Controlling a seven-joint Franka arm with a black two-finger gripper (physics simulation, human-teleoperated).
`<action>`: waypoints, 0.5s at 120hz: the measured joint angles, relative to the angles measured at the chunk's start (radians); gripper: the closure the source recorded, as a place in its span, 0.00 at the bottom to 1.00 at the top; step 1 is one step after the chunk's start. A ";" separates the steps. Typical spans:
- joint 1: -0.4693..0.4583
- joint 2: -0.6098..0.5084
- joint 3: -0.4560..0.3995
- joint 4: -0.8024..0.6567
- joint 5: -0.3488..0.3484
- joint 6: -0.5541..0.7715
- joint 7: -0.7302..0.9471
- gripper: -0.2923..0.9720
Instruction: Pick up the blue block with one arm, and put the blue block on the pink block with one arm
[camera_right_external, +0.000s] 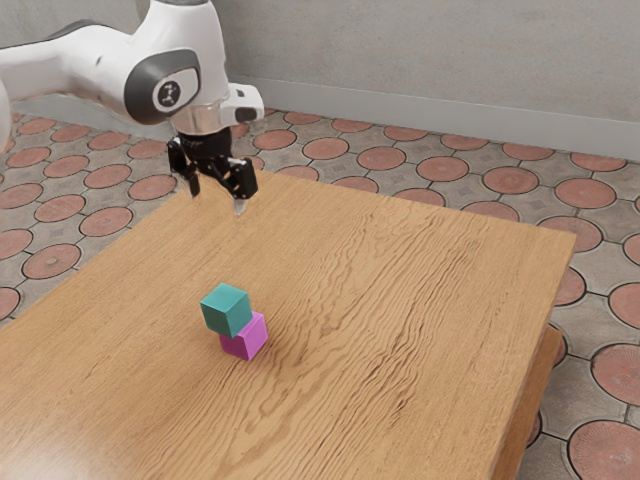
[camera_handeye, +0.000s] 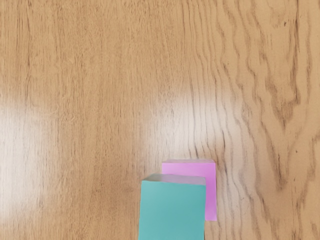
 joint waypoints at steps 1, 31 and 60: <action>0.000 -0.001 0.000 0.009 -0.002 -0.005 0.000 0.24; 0.028 -0.044 -0.015 0.292 -0.028 -0.201 0.005 0.23; 0.010 -0.040 -0.013 0.302 -0.034 -0.297 0.006 0.23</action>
